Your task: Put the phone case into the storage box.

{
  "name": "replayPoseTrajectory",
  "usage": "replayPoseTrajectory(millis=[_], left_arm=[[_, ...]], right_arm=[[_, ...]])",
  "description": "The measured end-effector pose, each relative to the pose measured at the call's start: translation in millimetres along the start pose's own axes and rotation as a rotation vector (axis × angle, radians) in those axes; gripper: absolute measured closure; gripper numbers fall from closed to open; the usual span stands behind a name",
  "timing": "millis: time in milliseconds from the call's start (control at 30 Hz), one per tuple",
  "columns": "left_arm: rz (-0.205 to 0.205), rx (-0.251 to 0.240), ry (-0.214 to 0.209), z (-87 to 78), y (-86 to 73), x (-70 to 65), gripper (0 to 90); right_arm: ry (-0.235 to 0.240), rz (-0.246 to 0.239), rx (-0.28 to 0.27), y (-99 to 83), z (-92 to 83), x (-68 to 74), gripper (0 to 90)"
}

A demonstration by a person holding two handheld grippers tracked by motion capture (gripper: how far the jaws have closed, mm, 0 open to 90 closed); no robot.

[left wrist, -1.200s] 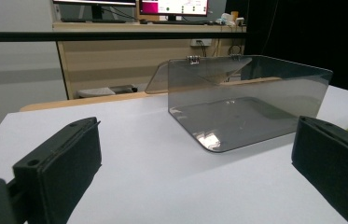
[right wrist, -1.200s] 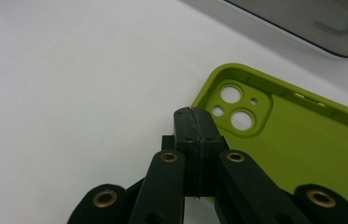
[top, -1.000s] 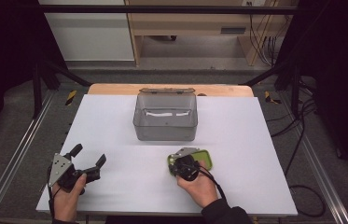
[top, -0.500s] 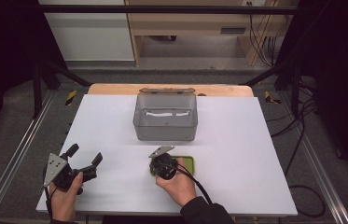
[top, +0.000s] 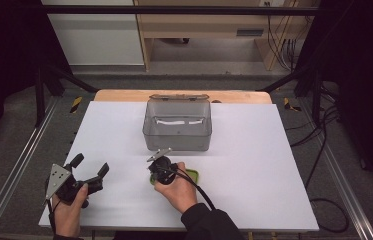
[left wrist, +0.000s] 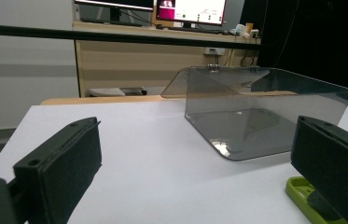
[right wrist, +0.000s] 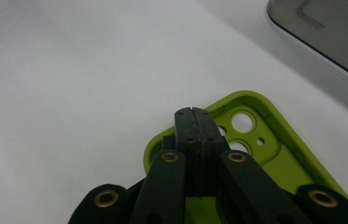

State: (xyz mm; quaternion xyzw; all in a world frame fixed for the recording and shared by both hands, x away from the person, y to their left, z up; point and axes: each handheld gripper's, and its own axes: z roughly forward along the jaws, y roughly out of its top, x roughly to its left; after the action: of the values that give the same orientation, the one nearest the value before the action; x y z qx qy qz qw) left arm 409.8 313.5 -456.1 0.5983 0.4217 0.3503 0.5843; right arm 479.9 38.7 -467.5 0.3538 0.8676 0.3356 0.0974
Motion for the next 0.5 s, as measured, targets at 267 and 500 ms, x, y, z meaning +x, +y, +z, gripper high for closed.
replayPoseTrajectory(millis=[267, 500], left_arm=[[-0.013, -0.012, 0.027, -2.3, 0.8, 1.3, 1.8], [-0.027, -0.018, 0.043, -3.5, 0.9, 4.9, 1.9]], right_arm=[[-0.005, -0.01, 0.013, 18.0, 14.1, 4.8, 90.0], [0.003, 0.015, 0.012, 28.7, 23.6, 6.2, 90.0]])
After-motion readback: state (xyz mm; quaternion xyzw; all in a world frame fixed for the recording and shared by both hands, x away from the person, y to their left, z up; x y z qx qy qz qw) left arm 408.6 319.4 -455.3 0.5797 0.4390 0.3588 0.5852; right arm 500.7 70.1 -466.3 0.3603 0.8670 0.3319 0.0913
